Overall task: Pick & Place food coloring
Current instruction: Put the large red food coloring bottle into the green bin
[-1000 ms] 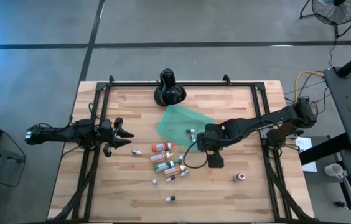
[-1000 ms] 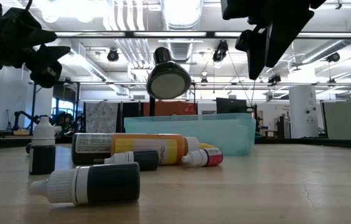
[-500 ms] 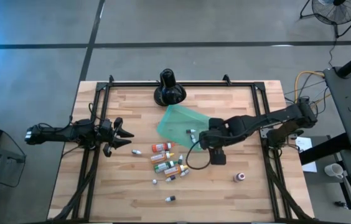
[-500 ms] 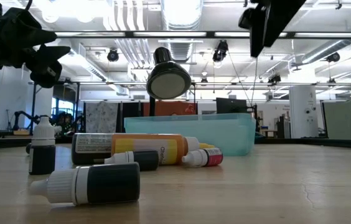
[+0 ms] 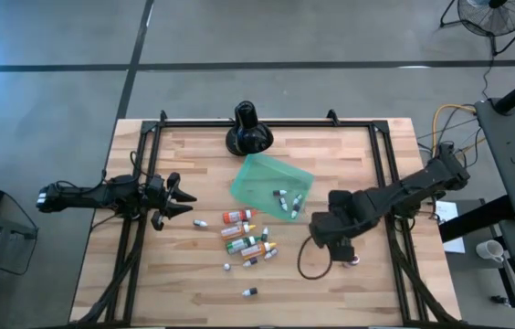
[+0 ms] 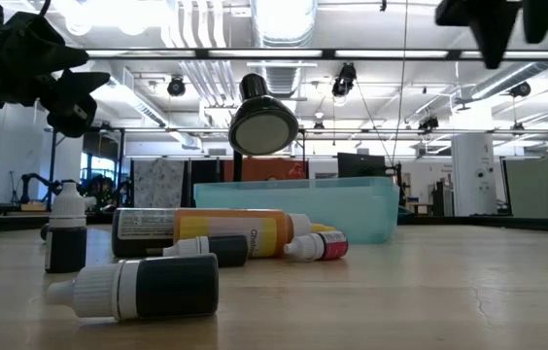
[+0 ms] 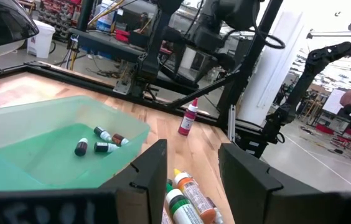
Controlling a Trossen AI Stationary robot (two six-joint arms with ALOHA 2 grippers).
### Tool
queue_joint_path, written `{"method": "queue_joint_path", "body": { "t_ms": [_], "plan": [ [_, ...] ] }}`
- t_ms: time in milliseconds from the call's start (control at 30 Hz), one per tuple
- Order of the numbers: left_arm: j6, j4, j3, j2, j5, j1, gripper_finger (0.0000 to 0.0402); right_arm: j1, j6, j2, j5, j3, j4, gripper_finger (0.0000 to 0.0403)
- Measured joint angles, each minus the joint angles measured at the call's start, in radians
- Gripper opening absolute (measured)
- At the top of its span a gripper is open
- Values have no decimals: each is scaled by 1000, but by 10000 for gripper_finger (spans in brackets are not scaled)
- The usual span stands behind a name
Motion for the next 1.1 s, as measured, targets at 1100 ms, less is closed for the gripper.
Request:
{"method": "queue_joint_path", "body": {
  "t_ms": [1100],
  "plan": [
    [0, 0, 0, 0, 0, -1, 117, 223, 176, -71, -190, -229, 130, 263]
  ]
}}
